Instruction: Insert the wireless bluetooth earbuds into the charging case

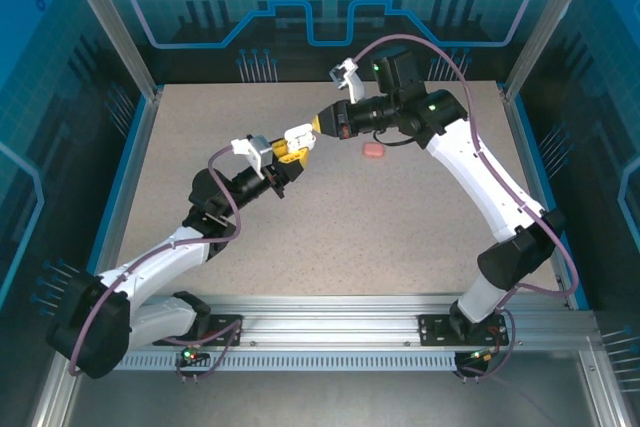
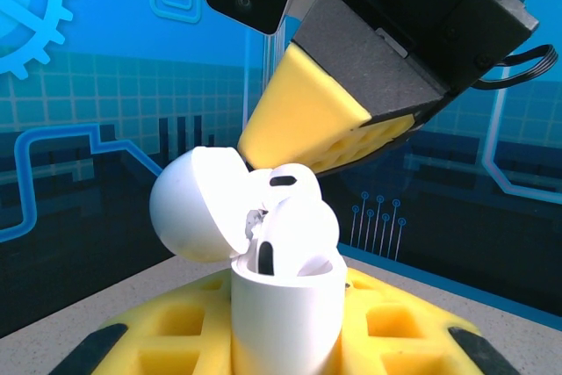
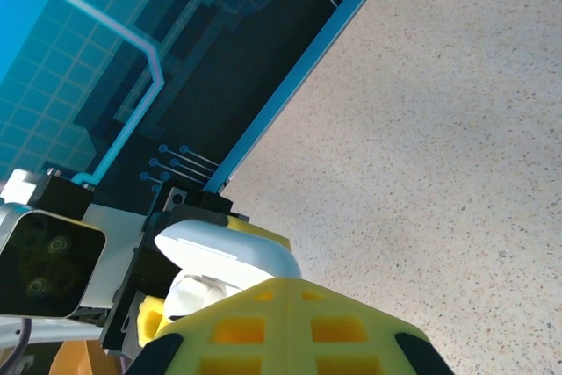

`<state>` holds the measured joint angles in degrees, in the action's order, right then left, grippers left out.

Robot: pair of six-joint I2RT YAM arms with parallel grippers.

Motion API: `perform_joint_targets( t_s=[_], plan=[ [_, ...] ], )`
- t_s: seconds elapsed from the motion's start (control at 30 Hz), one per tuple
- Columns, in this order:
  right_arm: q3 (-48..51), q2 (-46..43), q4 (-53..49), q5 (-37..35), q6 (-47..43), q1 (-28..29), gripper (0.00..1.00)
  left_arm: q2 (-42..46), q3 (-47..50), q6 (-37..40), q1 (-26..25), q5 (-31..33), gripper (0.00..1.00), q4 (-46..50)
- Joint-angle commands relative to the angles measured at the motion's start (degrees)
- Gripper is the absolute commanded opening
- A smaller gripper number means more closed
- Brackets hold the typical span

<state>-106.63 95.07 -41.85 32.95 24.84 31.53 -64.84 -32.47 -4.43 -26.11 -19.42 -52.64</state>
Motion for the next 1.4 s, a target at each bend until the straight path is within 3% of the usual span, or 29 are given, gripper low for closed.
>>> perform_joint_targets(
  t_s=[0.0, 0.2, 0.4, 0.47, 0.77, 1.1, 1.37],
  plan=[
    [-2.33, 0.73, -2.54, 3.15, -1.80, 1.24, 0.03, -0.24, -0.85, 0.58, -0.22, -1.06, 0.00, -1.97],
    [-3.82, 2.13, -5.22, 5.83, -4.29, 1.77, 0.04, -0.29, -0.93, 0.49, -0.24, -0.88, 0.00, -1.77],
    [-3.07, 1.36, -5.09, 0.73, -4.05, 0.54, 0.07, -0.28, -1.03, 0.34, -0.22, -0.88, 0.00, -1.59],
    [-1.49, 0.21, -2.73, -0.76, -1.92, -0.94, 0.16, -0.23, -1.02, 0.20, -0.23, -0.96, 0.00, -1.63],
    [-0.10, -2.30, 0.24, -0.09, -0.53, -3.14, 0.16, -0.26, -1.10, 0.16, -0.27, -0.80, 0.00, -1.60],
    [4.27, -7.92, -2.03, 1.37, -2.63, 2.75, 0.11, -0.29, -1.37, 0.62, -0.22, -0.84, 0.00, -1.54],
    [6.95, -7.94, 0.32, 2.06, -1.39, 4.33, 0.11, -0.38, -1.63, 0.76, -0.32, -1.06, 0.00, -1.24]
  ],
)
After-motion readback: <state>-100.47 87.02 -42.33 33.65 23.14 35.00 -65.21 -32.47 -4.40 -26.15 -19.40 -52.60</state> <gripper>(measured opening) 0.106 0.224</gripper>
